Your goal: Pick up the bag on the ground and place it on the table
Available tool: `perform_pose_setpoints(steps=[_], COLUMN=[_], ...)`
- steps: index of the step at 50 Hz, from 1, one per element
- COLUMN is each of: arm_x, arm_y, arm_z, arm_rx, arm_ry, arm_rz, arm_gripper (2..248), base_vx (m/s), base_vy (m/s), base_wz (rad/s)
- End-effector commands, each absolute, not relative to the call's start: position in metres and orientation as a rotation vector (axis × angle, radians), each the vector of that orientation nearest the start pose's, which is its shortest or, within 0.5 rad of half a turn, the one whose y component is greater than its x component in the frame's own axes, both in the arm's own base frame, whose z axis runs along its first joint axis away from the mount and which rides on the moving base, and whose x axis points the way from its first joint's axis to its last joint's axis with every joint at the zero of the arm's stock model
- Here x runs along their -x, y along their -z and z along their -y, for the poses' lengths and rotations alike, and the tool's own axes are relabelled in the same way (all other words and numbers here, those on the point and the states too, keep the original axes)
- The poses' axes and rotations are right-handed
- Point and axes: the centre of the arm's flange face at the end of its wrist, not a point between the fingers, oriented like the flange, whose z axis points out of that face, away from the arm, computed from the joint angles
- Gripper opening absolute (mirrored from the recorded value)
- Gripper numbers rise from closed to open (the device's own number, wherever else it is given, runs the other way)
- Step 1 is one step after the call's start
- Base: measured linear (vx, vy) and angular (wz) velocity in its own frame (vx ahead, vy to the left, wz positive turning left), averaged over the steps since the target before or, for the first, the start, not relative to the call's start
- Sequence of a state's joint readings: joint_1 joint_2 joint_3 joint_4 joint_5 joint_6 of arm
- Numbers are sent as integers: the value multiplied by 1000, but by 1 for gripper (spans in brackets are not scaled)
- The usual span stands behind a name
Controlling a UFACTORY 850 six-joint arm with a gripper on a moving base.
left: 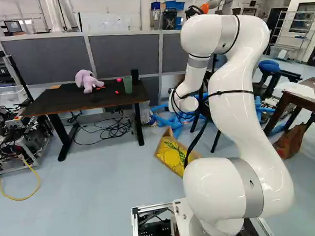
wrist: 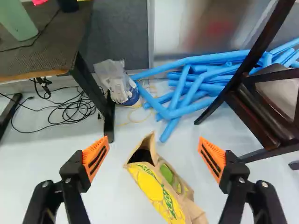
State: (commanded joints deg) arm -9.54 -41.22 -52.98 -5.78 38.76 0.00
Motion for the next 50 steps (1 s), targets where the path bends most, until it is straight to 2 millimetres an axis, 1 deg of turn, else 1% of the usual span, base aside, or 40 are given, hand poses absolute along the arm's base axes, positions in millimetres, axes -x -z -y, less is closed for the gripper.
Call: perform_pose_setpoints(steps=[22,36,50], arm_x=[-581,-589,-595], arm_y=[-172,-146,-120], arm_z=[86,88,96], arm_rx=[2952,3000,3045], arm_ry=[1173,1032,898], arm_rz=[-15,9,18], arm_gripper=[247,247,247], base_vx=[0,0,0], base_vy=[0,0,0], base_wz=[0,0,0])
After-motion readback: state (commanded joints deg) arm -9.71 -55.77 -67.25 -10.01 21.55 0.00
